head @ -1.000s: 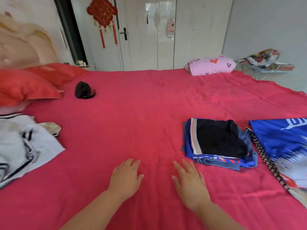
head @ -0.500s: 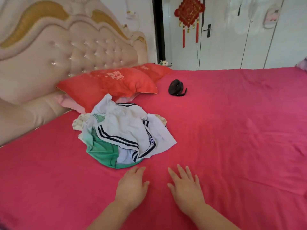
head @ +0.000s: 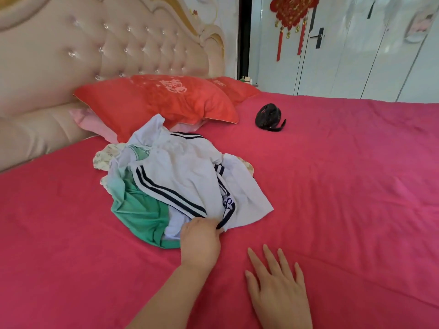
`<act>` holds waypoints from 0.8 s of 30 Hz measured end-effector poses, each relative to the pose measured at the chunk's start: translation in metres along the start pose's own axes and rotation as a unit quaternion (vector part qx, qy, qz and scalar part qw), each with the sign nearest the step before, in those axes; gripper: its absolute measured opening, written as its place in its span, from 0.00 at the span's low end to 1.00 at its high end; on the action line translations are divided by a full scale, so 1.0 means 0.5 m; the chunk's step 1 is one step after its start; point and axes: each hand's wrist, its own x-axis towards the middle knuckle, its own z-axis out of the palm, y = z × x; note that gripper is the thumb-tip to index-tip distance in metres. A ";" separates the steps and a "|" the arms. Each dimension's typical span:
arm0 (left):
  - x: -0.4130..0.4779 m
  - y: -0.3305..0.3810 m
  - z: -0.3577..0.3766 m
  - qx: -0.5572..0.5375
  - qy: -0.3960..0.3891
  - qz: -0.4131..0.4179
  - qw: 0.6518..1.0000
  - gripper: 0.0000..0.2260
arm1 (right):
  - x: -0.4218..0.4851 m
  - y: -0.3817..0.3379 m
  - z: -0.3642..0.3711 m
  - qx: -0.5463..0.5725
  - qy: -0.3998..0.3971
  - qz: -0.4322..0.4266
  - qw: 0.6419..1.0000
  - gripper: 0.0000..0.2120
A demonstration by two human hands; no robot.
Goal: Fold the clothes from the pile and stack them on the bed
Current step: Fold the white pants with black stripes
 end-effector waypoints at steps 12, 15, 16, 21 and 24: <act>-0.307 0.238 -0.139 -0.339 -0.247 0.020 0.907 0.12 | -0.120 0.037 -0.240 0.637 -0.154 0.172 0.736 0.14; -0.370 0.302 -0.191 -0.303 -0.328 0.058 0.893 0.17 | -0.202 0.095 -0.297 0.541 -0.115 0.185 0.813 0.10; -0.387 0.319 -0.214 -0.287 -0.343 0.072 0.892 0.16 | -0.235 0.120 -0.315 0.526 -0.100 0.184 0.824 0.09; -0.512 0.360 -0.203 -0.304 -0.338 0.234 0.859 0.16 | -0.421 0.243 -0.397 0.432 0.025 0.189 0.882 0.09; -0.551 0.340 -0.181 -0.199 -0.265 0.219 0.918 0.23 | -0.519 0.292 -0.420 0.367 0.087 0.227 0.898 0.09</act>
